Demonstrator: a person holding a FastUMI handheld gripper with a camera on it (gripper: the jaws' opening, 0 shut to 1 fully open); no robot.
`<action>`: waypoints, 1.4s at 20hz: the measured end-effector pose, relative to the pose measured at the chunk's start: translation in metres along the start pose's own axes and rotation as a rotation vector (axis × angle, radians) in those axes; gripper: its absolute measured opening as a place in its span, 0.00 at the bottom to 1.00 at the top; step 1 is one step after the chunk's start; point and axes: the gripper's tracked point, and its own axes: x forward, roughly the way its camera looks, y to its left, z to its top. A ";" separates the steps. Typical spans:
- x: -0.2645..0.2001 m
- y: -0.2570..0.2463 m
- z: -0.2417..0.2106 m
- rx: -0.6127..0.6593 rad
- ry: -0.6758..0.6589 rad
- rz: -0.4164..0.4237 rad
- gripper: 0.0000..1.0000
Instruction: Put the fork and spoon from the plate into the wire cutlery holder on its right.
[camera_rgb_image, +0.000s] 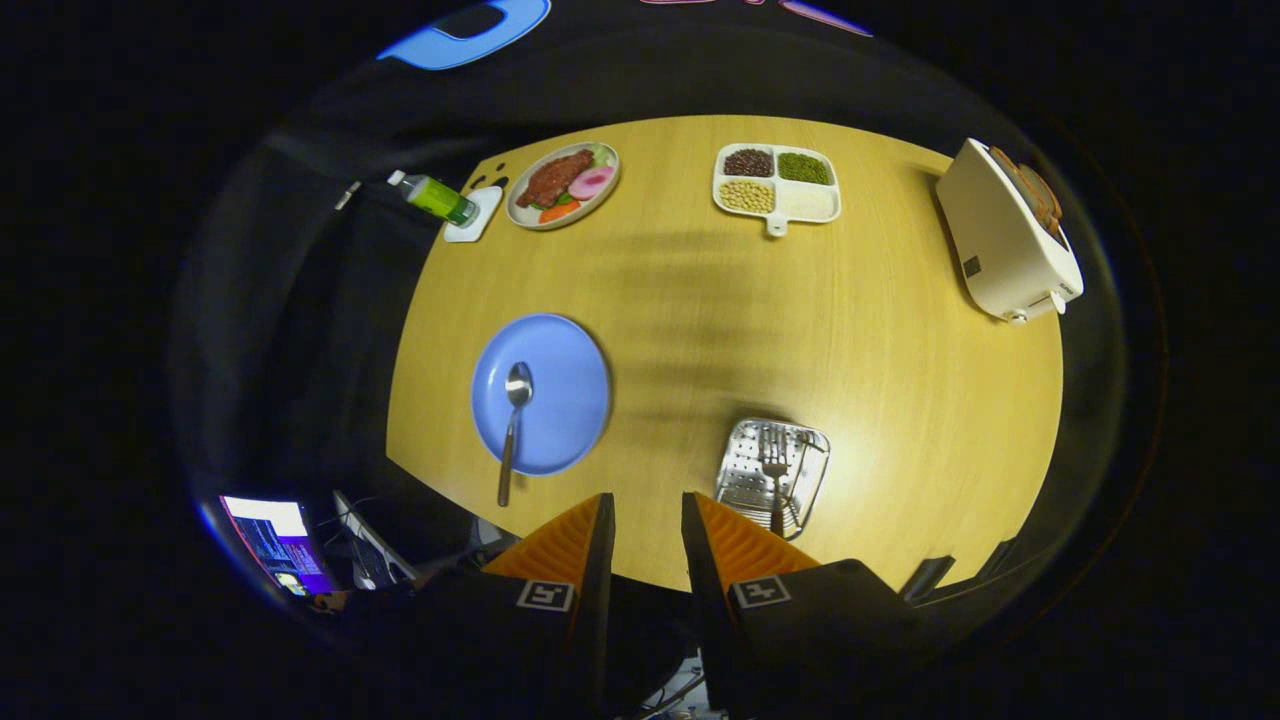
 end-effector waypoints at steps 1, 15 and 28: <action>0.001 0.015 0.001 -0.009 -0.014 0.016 0.43; 0.131 0.147 -0.009 -0.057 -0.011 0.075 0.43; 0.244 0.125 -0.020 -0.054 0.092 -0.121 0.43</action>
